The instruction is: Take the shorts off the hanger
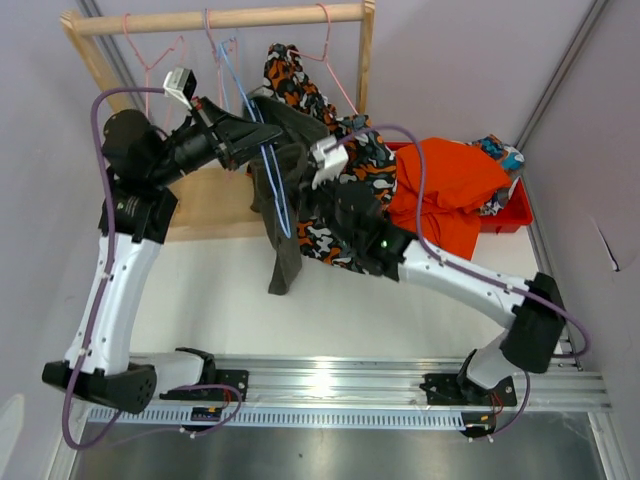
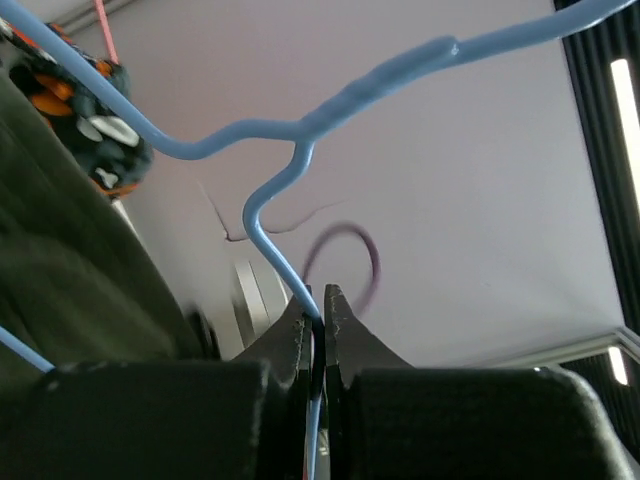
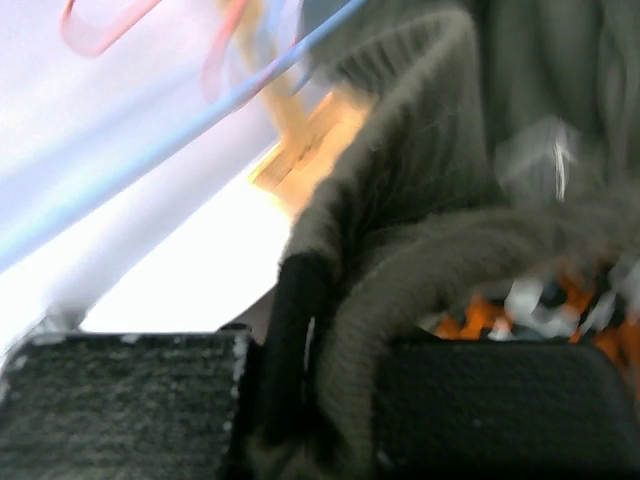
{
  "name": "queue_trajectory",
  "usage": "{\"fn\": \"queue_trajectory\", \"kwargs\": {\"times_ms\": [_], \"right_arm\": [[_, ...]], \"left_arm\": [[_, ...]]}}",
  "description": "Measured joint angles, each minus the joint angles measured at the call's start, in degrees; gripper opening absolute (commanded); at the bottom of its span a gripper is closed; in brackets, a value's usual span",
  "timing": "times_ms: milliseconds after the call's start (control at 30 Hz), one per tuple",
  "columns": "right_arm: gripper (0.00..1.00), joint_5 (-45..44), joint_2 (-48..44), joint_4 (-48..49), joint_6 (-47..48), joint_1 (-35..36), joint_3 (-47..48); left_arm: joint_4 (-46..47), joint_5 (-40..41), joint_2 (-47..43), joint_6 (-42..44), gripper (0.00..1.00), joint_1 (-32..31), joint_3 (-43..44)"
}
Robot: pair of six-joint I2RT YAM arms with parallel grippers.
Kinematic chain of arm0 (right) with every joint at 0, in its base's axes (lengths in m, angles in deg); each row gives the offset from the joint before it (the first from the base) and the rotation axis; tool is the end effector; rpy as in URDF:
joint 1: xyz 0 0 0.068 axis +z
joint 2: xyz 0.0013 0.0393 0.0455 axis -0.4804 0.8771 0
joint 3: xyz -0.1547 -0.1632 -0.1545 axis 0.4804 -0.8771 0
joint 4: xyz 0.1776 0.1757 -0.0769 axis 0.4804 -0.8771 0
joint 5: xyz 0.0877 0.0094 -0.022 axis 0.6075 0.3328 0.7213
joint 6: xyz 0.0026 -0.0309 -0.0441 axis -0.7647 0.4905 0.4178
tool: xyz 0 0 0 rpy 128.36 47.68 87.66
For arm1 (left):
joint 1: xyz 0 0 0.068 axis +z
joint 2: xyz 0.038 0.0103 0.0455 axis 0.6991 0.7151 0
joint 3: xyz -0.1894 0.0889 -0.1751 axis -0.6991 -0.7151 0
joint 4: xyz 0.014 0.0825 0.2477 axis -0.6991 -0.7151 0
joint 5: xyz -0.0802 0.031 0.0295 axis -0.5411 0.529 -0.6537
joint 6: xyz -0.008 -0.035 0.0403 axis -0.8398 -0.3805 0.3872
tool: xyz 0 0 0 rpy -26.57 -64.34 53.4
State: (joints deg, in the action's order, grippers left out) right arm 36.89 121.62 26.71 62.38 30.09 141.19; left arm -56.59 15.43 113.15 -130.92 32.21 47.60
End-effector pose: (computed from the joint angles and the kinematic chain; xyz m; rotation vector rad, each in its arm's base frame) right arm 0.1953 0.3035 0.3894 -0.4284 1.5186 0.7468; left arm 0.2304 -0.0748 0.5250 -0.1755 1.7212 -1.7058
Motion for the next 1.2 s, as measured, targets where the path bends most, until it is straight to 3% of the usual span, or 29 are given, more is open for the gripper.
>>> {"fn": "queue_trajectory", "kwargs": {"times_ms": [133, 300, 467, 600, 700, 833, 1000, 1200], "right_arm": [[0.0, 2.3, 6.7, -1.4, 0.8, -5.0, 9.6], [0.0, 4.0, 6.8, -2.2, 0.2, -5.6, 8.5], [0.0, 4.1, -0.1, -3.1, -1.4, -2.9, -4.3], [0.0, -1.3, -9.8, -7.8, 0.2, 4.4, -10.9], [0.0, -5.1, -18.2, -11.2, 2.3, 11.0, -10.2], [0.0, -9.9, -25.9, -15.9, 6.9, 13.1, 1.2], [0.0, -16.5, -25.6, -17.5, 18.3, 10.9, 21.1], [0.0, -16.0, -18.1, -21.4, 27.4, -3.0, 39.8]], "left_arm": [[3.3, -0.3, -4.6, -2.6, 0.0, -0.1, -1.7], [7.8, -1.7, -6.6, -4.3, 0.0, -0.1, 0.4], [12.5, -3.1, -6.4, -8.6, 0.0, -0.2, 0.7], [6.5, -3.1, -4.7, -4.1, 0.0, -0.2, 5.4], [2.5, -3.1, -4.6, 0.6, 0.0, -0.2, 6.5], [-2.8, -2.7, -4.5, 7.0, 0.0, -0.2, 5.9], [-8.7, -1.5, -4.7, 14.4, 0.0, -0.2, 3.2], [-14.5, -0.9, -4.7, 21.9, 0.0, -0.2, 2.3]]}}
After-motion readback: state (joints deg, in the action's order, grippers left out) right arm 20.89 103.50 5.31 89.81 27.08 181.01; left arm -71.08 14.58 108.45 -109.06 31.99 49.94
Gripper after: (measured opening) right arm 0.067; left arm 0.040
